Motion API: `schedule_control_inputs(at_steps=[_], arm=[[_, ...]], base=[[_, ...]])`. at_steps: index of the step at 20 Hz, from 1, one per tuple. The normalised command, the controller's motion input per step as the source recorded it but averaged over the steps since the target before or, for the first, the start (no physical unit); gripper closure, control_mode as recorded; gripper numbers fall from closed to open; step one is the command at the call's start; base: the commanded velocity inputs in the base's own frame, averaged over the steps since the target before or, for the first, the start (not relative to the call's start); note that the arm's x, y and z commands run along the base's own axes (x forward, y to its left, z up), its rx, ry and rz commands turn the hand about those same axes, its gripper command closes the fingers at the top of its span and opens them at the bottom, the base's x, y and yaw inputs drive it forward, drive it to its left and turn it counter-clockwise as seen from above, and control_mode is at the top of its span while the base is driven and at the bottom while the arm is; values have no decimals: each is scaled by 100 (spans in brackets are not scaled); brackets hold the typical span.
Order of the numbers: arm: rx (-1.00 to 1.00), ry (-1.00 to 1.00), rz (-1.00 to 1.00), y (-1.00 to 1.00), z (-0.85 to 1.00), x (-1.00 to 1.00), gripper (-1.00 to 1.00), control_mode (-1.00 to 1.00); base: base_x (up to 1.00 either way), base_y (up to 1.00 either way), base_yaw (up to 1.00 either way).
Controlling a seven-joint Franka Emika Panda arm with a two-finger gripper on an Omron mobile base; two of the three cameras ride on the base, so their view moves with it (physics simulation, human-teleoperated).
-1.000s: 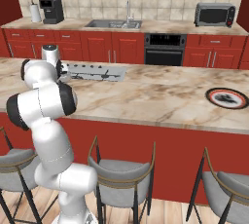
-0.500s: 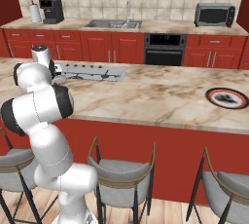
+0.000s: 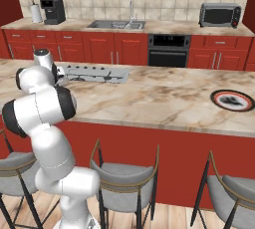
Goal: Take the steak from the fridge and place it on the digital scale on the counter by the fridge. Wait a few seconds for a reading, then move it to the plate on the dining counter.
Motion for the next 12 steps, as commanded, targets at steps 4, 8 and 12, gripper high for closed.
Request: schedule_control_inputs(at_steps=[4, 8, 12], arm=[[0, 0, 0, 0, -16, 36, 100, -100], [0, 0, 1, 0, -30, -6, -100, -100], [0, 0, 0, 0, -25, -58, -100, -100]], base=[[0, 0, 0], [0, 0, 0], [0, 0, 0]])
